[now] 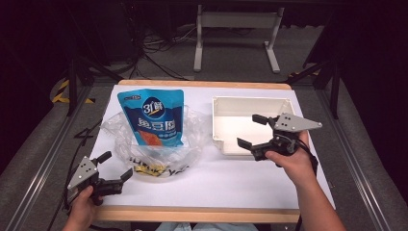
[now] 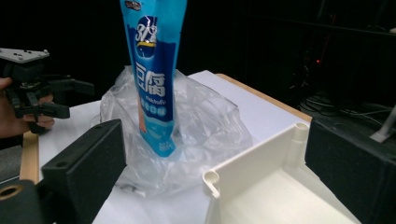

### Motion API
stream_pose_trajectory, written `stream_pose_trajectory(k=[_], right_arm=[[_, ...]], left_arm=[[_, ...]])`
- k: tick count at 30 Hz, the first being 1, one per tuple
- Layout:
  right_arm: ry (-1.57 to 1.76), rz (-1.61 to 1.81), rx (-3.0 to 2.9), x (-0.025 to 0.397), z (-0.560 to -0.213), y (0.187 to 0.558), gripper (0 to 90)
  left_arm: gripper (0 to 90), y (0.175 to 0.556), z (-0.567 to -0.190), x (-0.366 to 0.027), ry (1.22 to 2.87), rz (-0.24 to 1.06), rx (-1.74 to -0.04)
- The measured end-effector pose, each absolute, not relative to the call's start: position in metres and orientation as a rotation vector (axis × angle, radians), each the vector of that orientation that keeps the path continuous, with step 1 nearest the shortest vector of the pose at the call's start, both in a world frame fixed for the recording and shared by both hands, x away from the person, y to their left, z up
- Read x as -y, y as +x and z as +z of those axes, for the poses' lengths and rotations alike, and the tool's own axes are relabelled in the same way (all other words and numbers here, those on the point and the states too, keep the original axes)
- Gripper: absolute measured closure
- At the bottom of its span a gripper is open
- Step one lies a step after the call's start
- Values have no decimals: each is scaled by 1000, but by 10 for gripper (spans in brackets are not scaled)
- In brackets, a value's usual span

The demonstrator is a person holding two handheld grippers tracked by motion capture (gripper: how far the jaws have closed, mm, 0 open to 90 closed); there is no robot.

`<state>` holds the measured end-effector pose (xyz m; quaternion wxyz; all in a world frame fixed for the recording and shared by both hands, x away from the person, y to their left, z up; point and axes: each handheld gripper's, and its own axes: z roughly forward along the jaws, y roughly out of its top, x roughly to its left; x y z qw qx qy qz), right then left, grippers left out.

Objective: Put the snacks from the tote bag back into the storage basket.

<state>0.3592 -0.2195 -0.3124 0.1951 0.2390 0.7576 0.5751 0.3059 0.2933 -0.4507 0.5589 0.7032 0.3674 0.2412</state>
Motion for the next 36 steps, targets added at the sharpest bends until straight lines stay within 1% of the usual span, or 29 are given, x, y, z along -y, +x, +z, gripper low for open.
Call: stream_pose_trajectory(k=[4,14,23,33,36], right_arm=[[634,1627,-2139,204,-307,365,54],[597,1637,-2198,182,-301,379,54],[526,1578,-2277,150,-291,390,45],[504,1632,-2267,127,-289,400,45],[492,1650,-2286,115,-290,404,33]], left_arm=[[2,306,-450,-294,1666,568,-865],[2,306,-450,-294,1666,565,-861],[1,305,-450,-294,1659,562,-866],[2,306,-450,-295,1659,560,-867],[1,305,-450,-295,1664,558,-866]])
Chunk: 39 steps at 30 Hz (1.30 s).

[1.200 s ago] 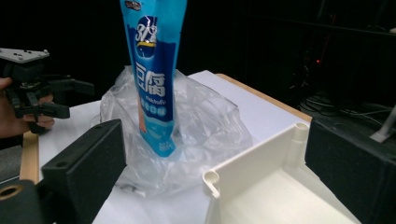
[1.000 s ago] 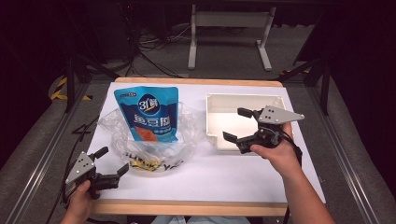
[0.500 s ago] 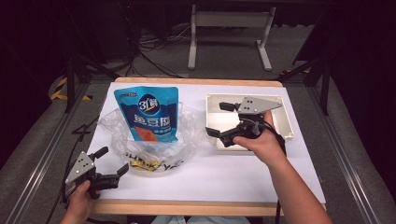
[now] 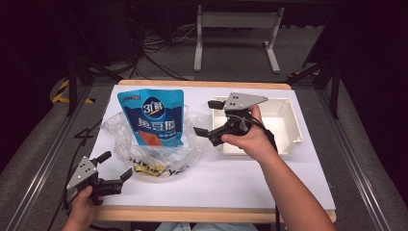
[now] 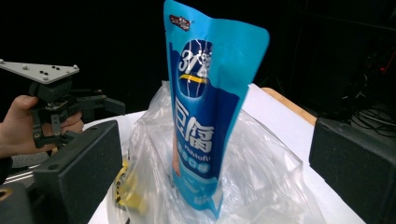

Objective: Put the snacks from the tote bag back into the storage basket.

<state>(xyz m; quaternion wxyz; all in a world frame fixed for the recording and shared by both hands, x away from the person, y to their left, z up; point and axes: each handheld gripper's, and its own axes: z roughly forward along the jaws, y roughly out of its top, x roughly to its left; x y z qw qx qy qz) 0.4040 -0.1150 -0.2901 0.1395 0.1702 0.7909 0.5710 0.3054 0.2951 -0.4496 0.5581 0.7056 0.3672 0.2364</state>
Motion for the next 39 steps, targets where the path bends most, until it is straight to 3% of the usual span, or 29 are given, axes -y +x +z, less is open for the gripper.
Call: stream_pose_trajectory(k=[12,39], right_arm=[[482,1694,-2293,86,-297,420,23],[519,1650,-2404,30,-360,454,56]], left_arm=[[1,305,-449,-295,1658,557,-861],[2,305,-449,-294,1641,557,-847]])
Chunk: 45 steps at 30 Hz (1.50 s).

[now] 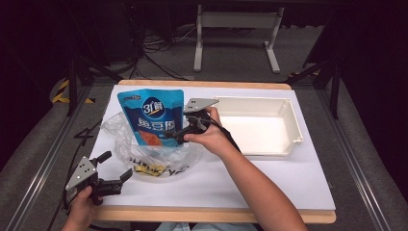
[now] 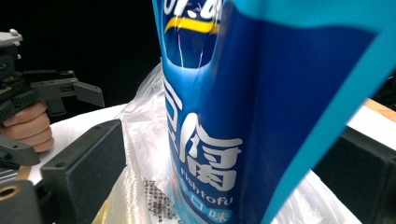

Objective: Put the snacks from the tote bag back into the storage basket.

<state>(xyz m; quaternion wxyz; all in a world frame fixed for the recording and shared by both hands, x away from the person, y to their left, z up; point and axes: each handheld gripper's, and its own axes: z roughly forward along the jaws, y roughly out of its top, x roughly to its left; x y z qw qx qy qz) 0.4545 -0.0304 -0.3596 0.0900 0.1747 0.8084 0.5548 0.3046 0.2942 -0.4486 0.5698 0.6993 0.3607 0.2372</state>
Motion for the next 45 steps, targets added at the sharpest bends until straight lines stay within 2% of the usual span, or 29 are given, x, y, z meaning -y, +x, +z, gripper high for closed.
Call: stream_pose_trajectory(k=[22,24,26,27,29,30,32,38,45], right_arm=[[466,1657,-2399,1,-389,459,96],[472,1647,-2399,0,-391,460,121],[456,1634,-2408,0,-392,461,193],[456,1634,-2408,0,-392,461,193],[397,1576,-2438,2,-393,461,405],[397,1576,-2438,2,-393,461,405],[375,1530,-2456,3,-393,462,483],[372,1527,-2463,3,-393,463,520],[394,1549,-2455,5,-394,464,523]], left_arm=[[2,304,-448,-294,1641,556,-841],[1,304,-448,-294,1641,556,-840],[2,304,-448,-294,1641,556,-840],[2,304,-448,-294,1643,555,-840],[1,304,-448,-294,1643,555,-841],[2,304,-448,-294,1643,555,-841],[1,304,-448,-294,1640,553,-843],[1,305,-448,-294,1643,555,-843],[2,305,-448,-294,1651,552,-849]])
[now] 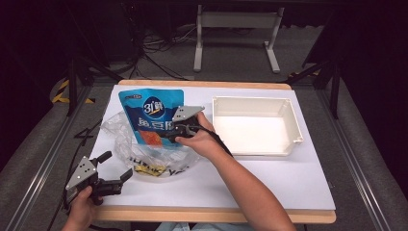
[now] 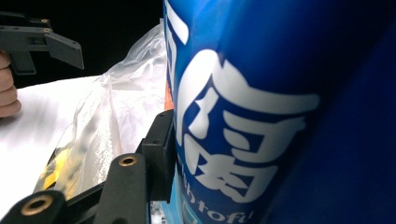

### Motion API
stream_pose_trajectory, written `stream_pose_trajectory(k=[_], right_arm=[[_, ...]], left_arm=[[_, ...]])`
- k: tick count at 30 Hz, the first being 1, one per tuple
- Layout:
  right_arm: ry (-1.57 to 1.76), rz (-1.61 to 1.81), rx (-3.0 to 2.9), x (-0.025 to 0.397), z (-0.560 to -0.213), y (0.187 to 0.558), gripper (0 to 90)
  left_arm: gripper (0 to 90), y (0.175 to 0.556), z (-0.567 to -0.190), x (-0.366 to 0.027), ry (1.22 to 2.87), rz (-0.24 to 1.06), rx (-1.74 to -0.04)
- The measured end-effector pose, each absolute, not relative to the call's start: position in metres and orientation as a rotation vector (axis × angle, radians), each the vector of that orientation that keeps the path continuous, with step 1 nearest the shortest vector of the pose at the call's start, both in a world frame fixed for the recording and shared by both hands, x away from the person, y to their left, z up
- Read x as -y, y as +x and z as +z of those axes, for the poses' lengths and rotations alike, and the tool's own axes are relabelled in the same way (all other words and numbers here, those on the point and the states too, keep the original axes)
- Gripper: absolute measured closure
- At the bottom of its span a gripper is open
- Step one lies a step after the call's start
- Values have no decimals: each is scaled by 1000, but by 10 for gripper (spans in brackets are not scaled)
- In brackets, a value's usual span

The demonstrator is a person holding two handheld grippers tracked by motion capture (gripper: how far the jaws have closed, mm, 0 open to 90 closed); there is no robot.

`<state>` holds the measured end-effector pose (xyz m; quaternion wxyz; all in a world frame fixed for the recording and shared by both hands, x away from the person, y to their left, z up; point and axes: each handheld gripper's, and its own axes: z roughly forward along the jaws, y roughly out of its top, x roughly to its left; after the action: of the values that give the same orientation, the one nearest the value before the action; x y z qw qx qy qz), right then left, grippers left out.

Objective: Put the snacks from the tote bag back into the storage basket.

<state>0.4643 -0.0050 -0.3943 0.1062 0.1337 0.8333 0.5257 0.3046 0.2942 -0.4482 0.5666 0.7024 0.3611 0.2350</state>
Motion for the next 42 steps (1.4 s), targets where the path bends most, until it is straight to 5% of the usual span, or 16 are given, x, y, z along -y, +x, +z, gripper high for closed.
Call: stream_pose_trajectory(k=[22,42], right_arm=[[438,1514,-2445,-2,-386,458,562],[320,1570,-2403,3,-323,441,567]], left_arm=[[1,305,-448,-295,1638,551,-847],[2,305,-449,-294,1639,554,-844]])
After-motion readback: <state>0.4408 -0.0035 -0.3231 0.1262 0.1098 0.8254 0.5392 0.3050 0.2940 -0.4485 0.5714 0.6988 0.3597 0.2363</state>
